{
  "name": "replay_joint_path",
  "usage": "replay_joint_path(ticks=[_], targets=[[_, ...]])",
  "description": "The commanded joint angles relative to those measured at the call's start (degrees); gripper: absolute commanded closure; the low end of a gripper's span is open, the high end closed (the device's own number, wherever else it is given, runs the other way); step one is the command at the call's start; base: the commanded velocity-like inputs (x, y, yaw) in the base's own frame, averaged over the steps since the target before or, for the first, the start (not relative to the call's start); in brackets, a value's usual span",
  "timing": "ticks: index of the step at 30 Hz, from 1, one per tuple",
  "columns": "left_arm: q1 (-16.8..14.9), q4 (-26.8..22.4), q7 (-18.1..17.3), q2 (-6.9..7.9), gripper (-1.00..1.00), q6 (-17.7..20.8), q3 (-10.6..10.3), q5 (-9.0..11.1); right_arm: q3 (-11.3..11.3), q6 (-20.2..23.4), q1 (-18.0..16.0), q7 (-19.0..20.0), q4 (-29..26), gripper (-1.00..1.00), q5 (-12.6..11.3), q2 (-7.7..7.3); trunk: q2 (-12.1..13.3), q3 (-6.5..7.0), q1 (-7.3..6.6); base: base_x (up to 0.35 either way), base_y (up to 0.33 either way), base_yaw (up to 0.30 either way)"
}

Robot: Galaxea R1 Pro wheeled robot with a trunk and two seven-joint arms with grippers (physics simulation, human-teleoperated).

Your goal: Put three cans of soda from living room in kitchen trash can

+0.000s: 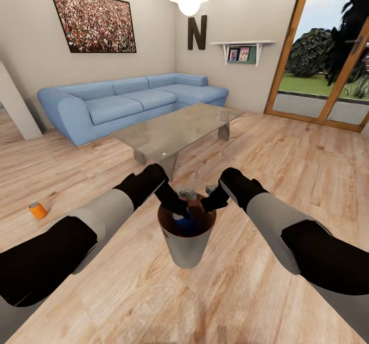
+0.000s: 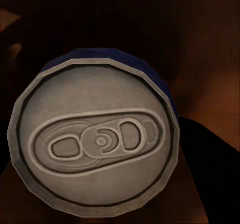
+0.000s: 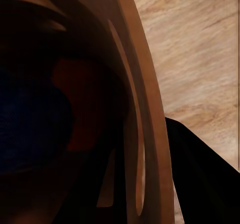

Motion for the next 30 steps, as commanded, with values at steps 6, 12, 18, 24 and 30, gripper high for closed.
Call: replay_joint_path(ticks=[6,12,18,24,30], targets=[[0.2,-0.1,0.3,-0.05,1.0,0.0,-0.1,0.0,-0.2,0.3,0.0,-0.3,0.0,1.0,-1.3,0.05,0.0,0.01,-0.01,0.0,0.0,0.0],[0.3,-0.1,0.3,-0.03,1.0,0.0,-0.1,0.0,-0.2,0.3,0.0,-0.3,0.0,1.0,-1.3,0.15,0.0,0.01,-0.01,0.0,0.0,0.0],[0.3,-0.1,0.3,0.01,1.0,0.0,-0.2,0.0,-0.2,0.3,0.0,-0.3,0.0,1.0,-1.3,0.25,0.0,0.01,-0.01,0.0,0.0,0.0],[0.3,-0.1,0.3,0.03,-1.0,0.0,-0.3,0.0,-0.2,0.3,0.0,-0.3,0.0,1.0,-1.3,0.19,0.0,0.01,-0.01,0.0,0.0,0.0],[0.3,-0.2,0.3,0.39,-1.0,0.0,-0.5,0.1,-0.1,0.3,0.0,-0.3,0.0,1.0,-1.3,0.11,0.0,0.01,-0.01,0.0,0.0,0.0]])
